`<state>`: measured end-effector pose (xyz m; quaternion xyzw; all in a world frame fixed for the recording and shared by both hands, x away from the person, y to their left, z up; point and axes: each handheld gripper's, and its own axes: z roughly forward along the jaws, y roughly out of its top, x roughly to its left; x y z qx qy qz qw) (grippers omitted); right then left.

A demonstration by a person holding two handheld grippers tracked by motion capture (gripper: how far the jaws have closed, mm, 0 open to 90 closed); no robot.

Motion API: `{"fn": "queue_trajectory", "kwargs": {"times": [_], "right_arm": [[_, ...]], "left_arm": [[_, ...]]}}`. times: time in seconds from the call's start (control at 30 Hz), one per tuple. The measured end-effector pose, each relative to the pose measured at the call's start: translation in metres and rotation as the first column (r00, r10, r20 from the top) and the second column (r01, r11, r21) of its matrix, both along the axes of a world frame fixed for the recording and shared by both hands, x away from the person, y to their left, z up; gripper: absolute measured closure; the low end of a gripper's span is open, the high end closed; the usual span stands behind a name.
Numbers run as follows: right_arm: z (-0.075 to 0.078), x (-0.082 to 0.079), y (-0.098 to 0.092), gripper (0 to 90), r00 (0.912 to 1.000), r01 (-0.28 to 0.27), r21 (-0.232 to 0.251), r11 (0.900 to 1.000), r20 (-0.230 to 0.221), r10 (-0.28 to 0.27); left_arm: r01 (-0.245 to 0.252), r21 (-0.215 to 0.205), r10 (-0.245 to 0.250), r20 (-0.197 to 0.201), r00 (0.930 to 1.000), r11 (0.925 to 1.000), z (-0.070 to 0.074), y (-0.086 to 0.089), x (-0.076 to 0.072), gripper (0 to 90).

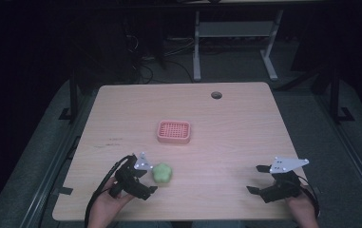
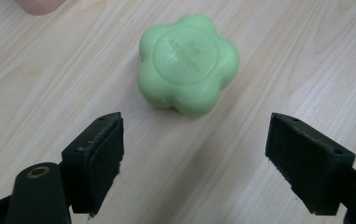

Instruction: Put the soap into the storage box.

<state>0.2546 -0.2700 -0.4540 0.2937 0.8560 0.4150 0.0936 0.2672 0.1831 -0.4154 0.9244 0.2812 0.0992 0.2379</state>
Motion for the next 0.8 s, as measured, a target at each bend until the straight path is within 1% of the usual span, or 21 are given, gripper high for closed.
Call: {"fn": "queue_trajectory", "kwargs": {"times": [0.13, 0.17, 0.2, 0.27, 0.4, 0.5, 0.67, 0.8], "right_arm": [[0.000, 0.000, 0.000, 13.8, 1.0000, 0.006, 0.005, 1.000, -0.003, -0.006], [0.000, 0.000, 0.000, 13.8, 1.0000, 0.007, 0.005, 1.000, -0.005, -0.007], [0.000, 0.000, 0.000, 13.8, 1.0000, 0.007, 0.005, 1.000, -0.005, -0.007], [0.000, 0.000, 0.000, 13.8, 1.0000, 0.006, 0.004, 1.000, -0.005, -0.006], [0.000, 0.000, 0.000, 13.8, 1.0000, 0.006, 0.005, 1.000, -0.005, -0.006], [0.000, 0.000, 0.000, 13.8, 1.0000, 0.005, 0.004, 1.000, -0.004, -0.004], [0.001, 0.000, 0.000, 13.8, 1.0000, 0.004, 0.005, 1.000, -0.004, -0.004], [0.001, -0.001, 0.000, 13.8, 1.0000, 0.002, 0.004, 1.000, -0.004, -0.002]], "left_arm": [[-0.002, 0.009, 0.002, -0.005, 1.0000, 1.0000, 0.002, -0.005, 0.005, 19.4], [0.001, 0.017, -0.001, -0.003, 1.0000, 0.9999, 0.002, -0.006, 0.006, 19.4], [-0.006, 0.018, 0.006, -0.006, 1.0000, 0.9998, 0.003, -0.008, 0.007, 19.3], [-0.004, 0.020, 0.004, -0.015, 0.9999, 0.9998, 0.003, -0.010, 0.010, 18.9], [0.007, 0.044, -0.006, -0.033, 0.9994, 0.9990, 0.003, -0.017, 0.015, 18.8], [0.008, 0.060, -0.005, -0.036, 0.9994, 0.9982, 0.003, -0.022, 0.018, 18.8], [0.012, 0.069, -0.009, -0.041, 0.9991, 0.9976, 0.004, -0.030, 0.024, 18.8], [0.014, 0.084, -0.010, -0.059, 0.9982, 0.9964, 0.001, -0.035, 0.028, 18.8]]}}
